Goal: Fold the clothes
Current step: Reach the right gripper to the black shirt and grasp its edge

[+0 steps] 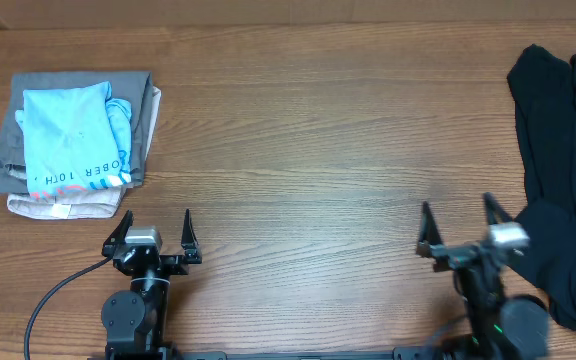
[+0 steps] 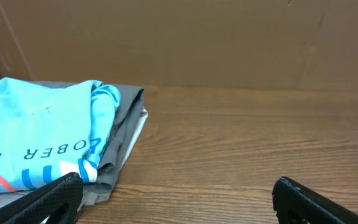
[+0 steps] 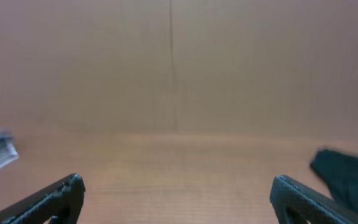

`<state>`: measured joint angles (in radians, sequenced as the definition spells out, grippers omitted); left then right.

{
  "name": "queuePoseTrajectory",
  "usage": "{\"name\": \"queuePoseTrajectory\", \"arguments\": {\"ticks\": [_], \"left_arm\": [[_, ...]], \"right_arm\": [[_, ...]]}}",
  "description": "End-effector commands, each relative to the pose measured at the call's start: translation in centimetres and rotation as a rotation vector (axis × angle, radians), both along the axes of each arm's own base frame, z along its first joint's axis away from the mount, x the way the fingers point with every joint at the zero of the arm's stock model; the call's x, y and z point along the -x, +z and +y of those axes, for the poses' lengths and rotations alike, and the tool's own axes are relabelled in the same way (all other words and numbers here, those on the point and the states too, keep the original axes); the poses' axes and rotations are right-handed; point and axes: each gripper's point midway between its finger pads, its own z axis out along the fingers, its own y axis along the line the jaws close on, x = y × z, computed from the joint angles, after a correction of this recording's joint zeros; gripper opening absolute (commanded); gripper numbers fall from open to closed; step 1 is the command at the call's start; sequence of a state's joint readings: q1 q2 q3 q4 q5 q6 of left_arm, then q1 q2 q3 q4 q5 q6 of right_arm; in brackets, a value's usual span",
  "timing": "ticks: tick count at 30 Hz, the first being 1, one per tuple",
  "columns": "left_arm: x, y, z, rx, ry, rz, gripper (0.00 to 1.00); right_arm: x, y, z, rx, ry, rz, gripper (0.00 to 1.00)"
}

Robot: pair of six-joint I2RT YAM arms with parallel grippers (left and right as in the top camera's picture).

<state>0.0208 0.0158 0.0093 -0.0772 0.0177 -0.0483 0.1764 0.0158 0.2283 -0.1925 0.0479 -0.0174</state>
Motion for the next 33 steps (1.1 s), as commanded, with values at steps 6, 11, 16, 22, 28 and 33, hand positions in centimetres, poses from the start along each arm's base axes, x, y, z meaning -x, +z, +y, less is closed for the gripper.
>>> {"name": "queuePoseTrajectory", "arguments": {"ticks": [6,11,16,22,28,33], "left_arm": [[0.0,0.0,-0.1,-0.019,-0.007,-0.007,1.00],[0.0,0.0,-0.1,-0.019,-0.007,-0.007,1.00],[0.0,0.0,-0.1,-0.019,-0.007,-0.007,1.00],[0.0,0.0,-0.1,-0.019,-0.007,-0.007,1.00],[0.0,0.0,-0.1,-0.019,-0.007,-0.007,1.00],[0.0,0.0,-0.1,-0.019,-0.007,-0.007,1.00]], "right_arm": [[9.8,17.1,-1.9,-0.115,0.007,-0.245,1.00],[11.0,21.0,-2.9,-0.112,-0.042,-0.164,1.00],[8.0,20.9,-3.7,-0.081,-0.128,0.017,1.00],[3.0,18.4,-4.5,-0.014,-0.233,0.266,1.00],[-2.1,12.5,-4.9,0.060,-0.315,0.608,1.00],[-5.3,8.0,-7.4,0.005,-0.425,0.837,1.00]]}}
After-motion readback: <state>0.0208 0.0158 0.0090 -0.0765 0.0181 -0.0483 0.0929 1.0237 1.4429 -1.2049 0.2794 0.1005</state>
